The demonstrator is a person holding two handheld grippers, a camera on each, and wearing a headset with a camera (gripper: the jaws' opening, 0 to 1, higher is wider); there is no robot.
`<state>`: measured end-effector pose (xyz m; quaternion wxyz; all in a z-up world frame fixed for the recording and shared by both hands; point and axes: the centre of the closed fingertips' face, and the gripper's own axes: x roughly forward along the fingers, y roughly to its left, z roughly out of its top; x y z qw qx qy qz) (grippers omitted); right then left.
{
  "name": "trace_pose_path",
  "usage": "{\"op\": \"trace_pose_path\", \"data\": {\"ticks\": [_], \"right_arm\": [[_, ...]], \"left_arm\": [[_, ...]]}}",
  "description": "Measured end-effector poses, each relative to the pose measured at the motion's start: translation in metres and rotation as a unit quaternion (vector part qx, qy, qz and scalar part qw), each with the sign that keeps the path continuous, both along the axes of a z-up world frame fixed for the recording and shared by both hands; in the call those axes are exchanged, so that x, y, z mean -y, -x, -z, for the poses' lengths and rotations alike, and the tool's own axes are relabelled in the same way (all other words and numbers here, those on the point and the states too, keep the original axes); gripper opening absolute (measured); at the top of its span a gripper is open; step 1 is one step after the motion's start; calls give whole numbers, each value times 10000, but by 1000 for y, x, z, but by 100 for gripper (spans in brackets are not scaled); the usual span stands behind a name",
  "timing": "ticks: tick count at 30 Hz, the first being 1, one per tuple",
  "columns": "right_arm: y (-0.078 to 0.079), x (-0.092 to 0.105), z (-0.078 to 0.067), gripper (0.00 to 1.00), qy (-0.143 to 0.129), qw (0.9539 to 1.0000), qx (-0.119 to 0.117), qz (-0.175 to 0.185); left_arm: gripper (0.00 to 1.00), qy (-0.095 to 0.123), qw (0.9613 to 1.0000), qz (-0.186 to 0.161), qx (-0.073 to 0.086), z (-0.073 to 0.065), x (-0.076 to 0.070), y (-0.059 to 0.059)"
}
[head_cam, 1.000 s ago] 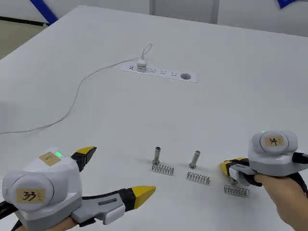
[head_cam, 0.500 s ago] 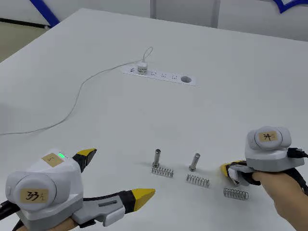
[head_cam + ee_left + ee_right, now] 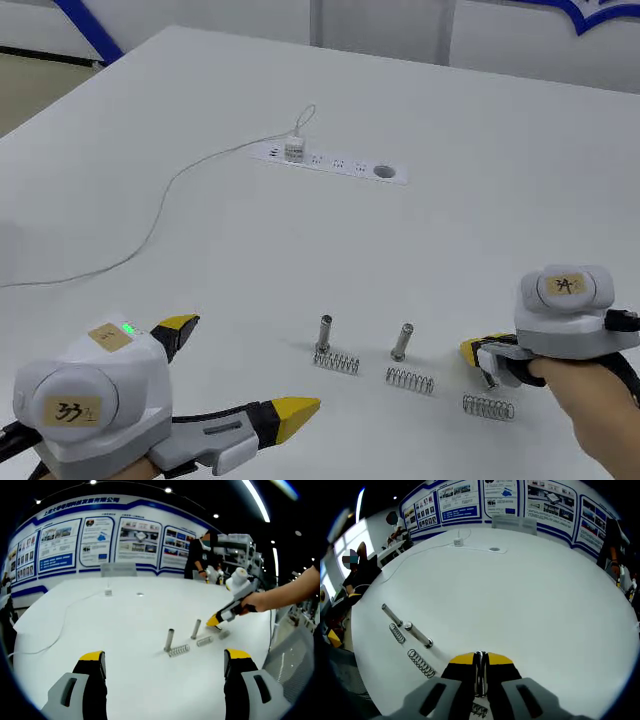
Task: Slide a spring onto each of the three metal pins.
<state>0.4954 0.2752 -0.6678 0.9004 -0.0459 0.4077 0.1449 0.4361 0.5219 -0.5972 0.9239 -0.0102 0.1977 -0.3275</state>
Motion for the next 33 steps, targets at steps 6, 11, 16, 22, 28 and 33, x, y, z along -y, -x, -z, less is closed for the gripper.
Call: {"op": "trace_pose_path", "data": {"ticks": [6,11,16,22,28,33], "right_arm": [[4,-1,-7,8,-40,9999,105,-54],[8,2,-13,8,-82,9998,196,-3],[13,6,-20,8,-109,9995,298,31],[18,8,-24,8,-179,9990,400,88],[21,7,-30,8,-182,9983,560,11],[20,6,-30,8,-180,9981,591,3]], "left_arm": [[100,-78,9999,74,9,1,2,2],[100,-168,9997,150,15,3,4,4],[100,-265,9994,225,27,5,5,5],[100,-272,9994,221,45,4,4,5],[100,-281,9993,232,62,3,5,5],[100,-352,9989,292,64,5,6,7]]}}
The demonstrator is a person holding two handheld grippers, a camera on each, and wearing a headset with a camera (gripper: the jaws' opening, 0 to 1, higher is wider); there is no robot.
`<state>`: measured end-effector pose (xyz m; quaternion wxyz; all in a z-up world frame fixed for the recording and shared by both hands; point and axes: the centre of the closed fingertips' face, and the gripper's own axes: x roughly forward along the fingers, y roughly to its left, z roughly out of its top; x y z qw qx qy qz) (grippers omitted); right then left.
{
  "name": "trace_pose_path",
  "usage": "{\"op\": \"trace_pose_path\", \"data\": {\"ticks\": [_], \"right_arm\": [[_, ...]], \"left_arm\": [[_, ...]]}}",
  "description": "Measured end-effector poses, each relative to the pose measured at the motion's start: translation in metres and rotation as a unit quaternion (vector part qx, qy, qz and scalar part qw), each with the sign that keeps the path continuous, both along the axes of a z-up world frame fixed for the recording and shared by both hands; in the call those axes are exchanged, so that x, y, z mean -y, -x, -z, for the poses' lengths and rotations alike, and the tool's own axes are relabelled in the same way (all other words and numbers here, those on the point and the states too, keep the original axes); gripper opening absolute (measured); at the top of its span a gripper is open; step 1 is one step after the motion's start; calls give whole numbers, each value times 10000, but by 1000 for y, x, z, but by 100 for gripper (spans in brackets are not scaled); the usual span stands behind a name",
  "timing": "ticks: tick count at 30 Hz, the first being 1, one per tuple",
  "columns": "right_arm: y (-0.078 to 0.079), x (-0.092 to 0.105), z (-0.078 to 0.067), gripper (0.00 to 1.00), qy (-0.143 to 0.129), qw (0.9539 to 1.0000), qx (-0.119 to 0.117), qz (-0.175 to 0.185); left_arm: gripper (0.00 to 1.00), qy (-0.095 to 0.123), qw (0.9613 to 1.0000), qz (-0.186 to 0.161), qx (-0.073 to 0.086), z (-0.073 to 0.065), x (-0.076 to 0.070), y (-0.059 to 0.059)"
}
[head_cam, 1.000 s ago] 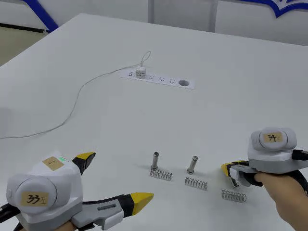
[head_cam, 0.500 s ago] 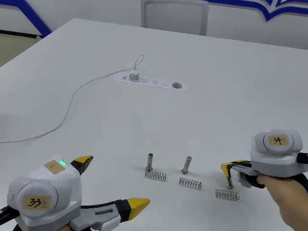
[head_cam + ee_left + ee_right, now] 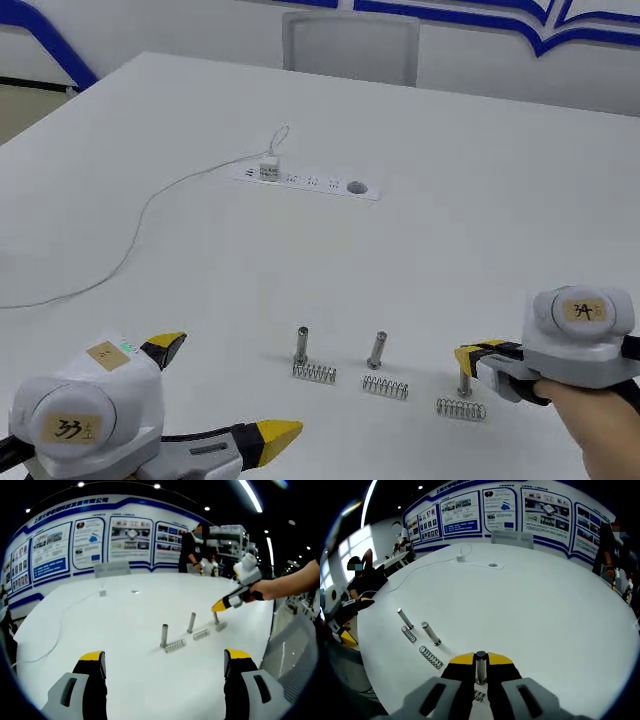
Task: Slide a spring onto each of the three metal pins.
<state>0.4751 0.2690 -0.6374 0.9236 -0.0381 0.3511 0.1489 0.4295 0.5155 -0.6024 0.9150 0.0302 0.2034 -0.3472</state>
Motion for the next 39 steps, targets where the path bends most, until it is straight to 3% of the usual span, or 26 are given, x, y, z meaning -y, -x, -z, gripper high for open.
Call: {"op": "trace_pose_path", "data": {"ticks": [2,11,15,26,32,37,39], "right_arm": [[-1,-1,-3,8,9,9999,110,-34],[9,-2,-6,8,42,9998,190,-101],[17,-5,-6,8,260,9988,306,-287],[20,-5,-4,9,333,9980,346,-408],[19,-2,-8,11,295,9976,375,-492],[17,0,-24,16,-129,9971,634,-391],[19,2,-27,18,-103,9965,686,-463]], "left_arm": [[100,-12,10000,14,10,-1,1,0],[100,-55,10000,52,14,1,1,1],[100,-73,9999,72,21,1,2,2],[100,-104,9999,124,23,2,4,3],[100,-117,9998,136,30,2,4,3],[100,-118,9998,145,28,2,4,3],[100,-113,9998,154,26,2,4,3]]}}
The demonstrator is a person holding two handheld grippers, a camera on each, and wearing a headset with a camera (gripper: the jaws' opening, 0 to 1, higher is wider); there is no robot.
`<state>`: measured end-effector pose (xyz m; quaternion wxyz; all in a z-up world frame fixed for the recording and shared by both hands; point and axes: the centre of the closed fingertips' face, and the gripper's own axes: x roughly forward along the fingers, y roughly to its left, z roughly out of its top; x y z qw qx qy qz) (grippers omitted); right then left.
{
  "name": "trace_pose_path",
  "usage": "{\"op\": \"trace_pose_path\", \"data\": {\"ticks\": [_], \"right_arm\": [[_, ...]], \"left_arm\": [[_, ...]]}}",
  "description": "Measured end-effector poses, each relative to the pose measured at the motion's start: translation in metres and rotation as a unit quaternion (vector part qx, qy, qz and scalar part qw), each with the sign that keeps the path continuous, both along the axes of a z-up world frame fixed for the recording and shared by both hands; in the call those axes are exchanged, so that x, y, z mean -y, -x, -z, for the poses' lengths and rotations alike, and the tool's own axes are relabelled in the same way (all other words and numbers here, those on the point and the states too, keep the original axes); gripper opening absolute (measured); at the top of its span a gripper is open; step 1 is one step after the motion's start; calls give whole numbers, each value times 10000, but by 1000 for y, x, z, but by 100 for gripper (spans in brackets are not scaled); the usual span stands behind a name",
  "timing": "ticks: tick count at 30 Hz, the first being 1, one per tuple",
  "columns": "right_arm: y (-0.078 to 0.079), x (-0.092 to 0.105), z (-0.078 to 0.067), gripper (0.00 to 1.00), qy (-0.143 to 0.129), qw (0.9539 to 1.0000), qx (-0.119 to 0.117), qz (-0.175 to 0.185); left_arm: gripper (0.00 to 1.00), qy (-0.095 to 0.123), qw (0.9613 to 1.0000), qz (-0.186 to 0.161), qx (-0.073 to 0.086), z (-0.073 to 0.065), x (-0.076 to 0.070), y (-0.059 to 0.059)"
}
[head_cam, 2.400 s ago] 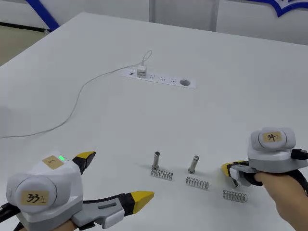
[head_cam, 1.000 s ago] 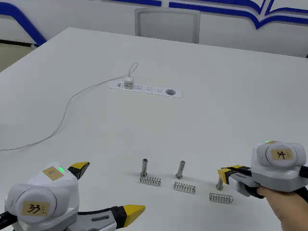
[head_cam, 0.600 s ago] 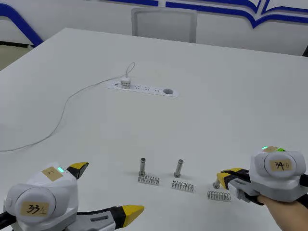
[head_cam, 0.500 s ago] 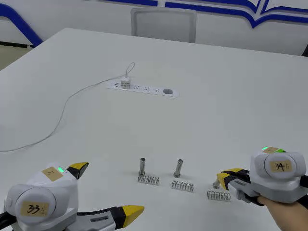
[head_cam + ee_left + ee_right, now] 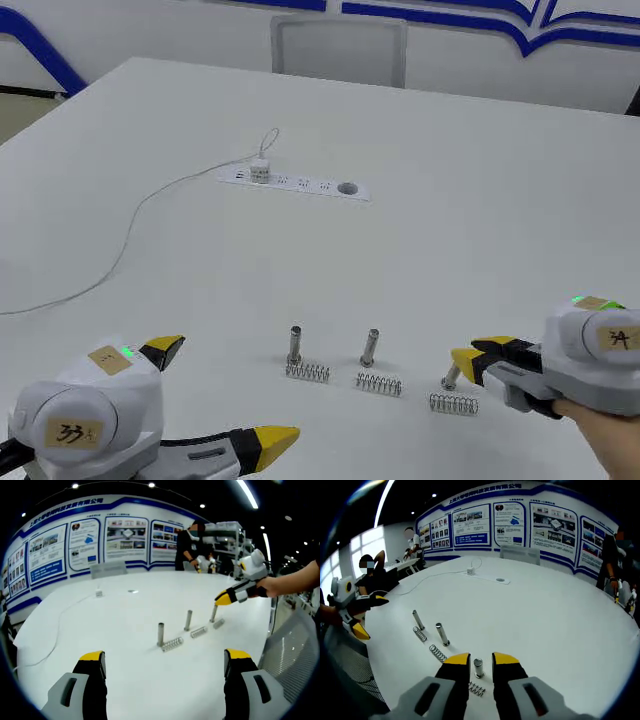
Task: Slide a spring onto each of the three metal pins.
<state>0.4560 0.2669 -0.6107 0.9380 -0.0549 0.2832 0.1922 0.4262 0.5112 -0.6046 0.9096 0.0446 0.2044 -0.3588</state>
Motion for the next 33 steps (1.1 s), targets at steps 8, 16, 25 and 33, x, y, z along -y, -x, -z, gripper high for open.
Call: {"op": "trace_pose_path", "data": {"ticks": [8,16,25,33], "right_arm": [[17,6,19,22,193,9977,-296,-577],[30,-6,45,23,736,9816,-590,-1657],[31,-16,64,23,744,9673,-998,-2211],[36,-10,70,19,744,9624,-1158,-2342]], "left_arm": [[100,-27,10000,26,-9,1,1,1],[100,-103,9999,65,-32,4,2,2],[100,-166,9998,41,-69,7,0,2],[100,-223,9997,87,-110,10,2,4]]}}
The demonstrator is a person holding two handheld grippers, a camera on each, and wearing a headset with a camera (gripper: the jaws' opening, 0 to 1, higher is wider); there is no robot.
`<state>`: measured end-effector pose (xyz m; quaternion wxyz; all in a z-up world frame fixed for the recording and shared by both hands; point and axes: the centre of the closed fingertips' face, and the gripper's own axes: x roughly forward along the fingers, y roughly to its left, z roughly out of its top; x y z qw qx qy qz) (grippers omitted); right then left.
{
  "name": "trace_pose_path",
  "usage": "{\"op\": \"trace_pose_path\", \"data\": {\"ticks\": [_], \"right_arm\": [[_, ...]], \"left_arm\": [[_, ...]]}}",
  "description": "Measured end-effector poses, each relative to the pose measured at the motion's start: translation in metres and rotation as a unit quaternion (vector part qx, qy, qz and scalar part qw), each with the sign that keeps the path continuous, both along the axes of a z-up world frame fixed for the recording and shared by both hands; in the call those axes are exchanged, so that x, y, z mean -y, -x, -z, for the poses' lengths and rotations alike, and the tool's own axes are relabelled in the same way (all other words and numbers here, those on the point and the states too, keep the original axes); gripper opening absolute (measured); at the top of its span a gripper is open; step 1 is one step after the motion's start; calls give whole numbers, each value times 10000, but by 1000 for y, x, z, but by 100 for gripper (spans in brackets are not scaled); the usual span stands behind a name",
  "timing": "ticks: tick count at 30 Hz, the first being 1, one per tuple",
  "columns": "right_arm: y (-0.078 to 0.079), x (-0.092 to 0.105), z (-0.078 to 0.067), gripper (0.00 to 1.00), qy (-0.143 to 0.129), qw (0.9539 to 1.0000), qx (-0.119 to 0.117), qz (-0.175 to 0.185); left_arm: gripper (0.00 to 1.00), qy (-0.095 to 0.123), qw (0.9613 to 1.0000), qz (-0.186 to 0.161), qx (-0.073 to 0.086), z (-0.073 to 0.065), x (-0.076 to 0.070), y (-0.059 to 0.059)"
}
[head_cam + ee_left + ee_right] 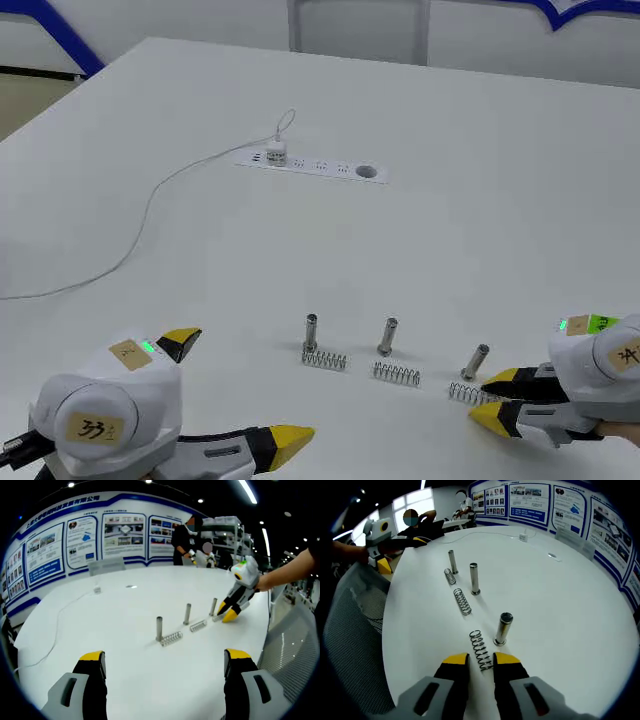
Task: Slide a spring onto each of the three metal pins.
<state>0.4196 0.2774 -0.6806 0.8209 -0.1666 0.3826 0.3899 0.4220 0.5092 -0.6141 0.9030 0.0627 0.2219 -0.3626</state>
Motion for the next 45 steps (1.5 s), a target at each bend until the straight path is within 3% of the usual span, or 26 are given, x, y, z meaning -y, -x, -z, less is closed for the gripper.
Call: {"op": "trace_pose_path", "data": {"ticks": [3,15,24,32,39,45], "right_arm": [[3,-2,0,13,-22,9999,15,-126],[11,-6,0,11,432,9982,222,-360],[13,-9,-20,11,238,9988,402,-168],[16,-18,-40,10,143,9979,605,-165],[17,-25,-54,10,145,9969,740,-205],[15,-32,-74,10,98,9954,915,-279]], "left_arm": [[100,-20,10000,39,-13,1,1,1],[100,-15,9999,170,30,-2,7,4],[100,20,9994,328,70,-4,13,8],[99,-128,9967,769,232,-6,28,18],[97,71,9970,692,331,-17,26,13],[93,408,9974,473,349,-31,24,0]]}}
